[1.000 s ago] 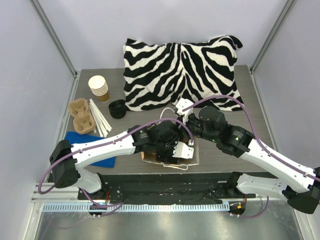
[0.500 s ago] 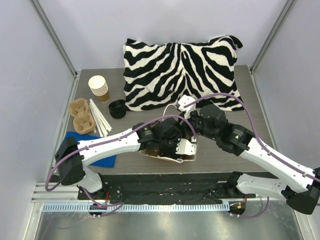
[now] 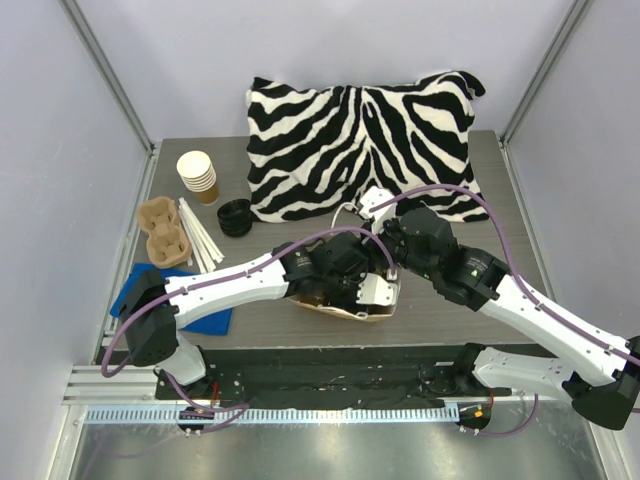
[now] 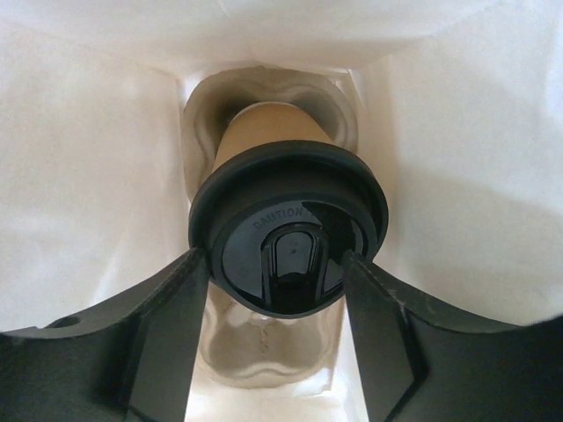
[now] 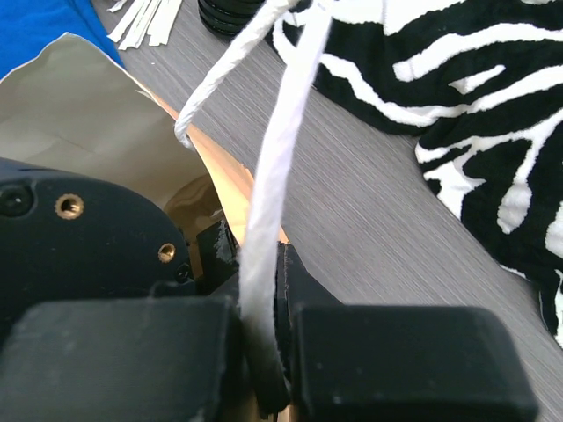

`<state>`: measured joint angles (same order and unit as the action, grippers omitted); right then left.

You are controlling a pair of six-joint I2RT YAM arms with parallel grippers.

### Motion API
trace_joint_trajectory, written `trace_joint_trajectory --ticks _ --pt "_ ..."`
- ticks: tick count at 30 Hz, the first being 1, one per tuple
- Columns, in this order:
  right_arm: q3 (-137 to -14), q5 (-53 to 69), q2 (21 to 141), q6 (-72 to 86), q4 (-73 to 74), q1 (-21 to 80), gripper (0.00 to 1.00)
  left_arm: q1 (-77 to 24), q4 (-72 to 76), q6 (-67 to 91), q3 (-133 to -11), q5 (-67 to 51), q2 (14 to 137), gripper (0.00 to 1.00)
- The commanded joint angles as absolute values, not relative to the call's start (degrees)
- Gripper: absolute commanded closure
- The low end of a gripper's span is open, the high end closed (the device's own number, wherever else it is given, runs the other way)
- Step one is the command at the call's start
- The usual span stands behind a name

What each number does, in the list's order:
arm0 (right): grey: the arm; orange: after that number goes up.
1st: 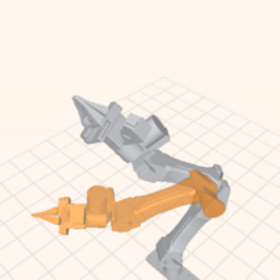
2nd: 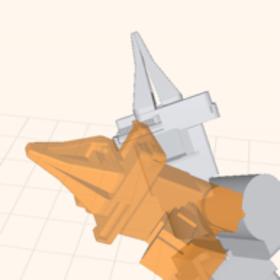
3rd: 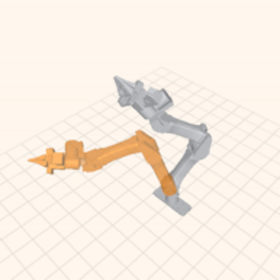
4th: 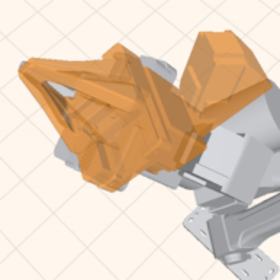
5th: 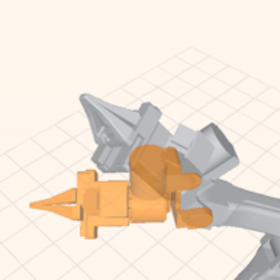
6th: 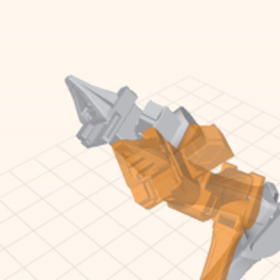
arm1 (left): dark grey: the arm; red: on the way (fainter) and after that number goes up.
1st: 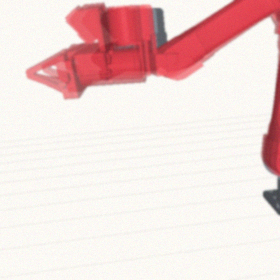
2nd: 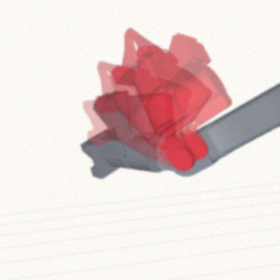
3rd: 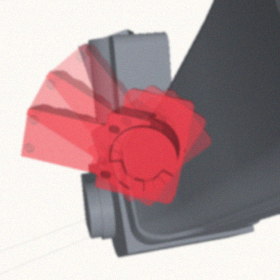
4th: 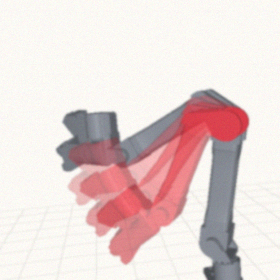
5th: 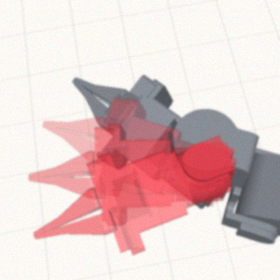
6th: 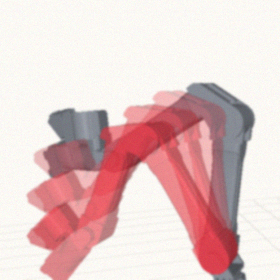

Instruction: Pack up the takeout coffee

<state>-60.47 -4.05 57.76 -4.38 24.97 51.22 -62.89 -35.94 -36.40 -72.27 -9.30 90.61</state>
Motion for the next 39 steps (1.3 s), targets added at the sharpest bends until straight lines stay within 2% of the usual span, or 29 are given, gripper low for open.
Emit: trace_joint_trajectory --ticks 1,15,31,32,33,39 --pt "-60.2 4.4 58.3 -5.6 21.5 53.8 0.99 -61.8 -32.4 -34.3 -74.4 -9.8 92.9 0.29" --pt "-59.7 4.5 56.4 -9.7 23.0 50.4 0.99 -59.4 -38.9 -34.6 -78.4 -13.6 88.2 0.18" --pt "-59.9 4.5 56.7 -10.3 24.1 50.3 0.99 -58.8 -37.5 -35.2 -76.8 -10.0 85.3 0.10" --pt "-60.0 4.6 56.7 -10.3 24.2 50.2 0.99 -58.8 -37.4 -35.3 -76.4 -10.1 84.8 0.02" --pt "-59.9 4.5 56.8 -10.2 24.2 50.0 0.99 -58.8 -37.6 -35.5 -76.3 -10.3 84.7 0.00" --pt "-60.3 4.8 57.9 -9.6 24.4 48.8 0.99 -58.8 -38.2 -36.4 -75.7 -11.6 83.7 0.00"
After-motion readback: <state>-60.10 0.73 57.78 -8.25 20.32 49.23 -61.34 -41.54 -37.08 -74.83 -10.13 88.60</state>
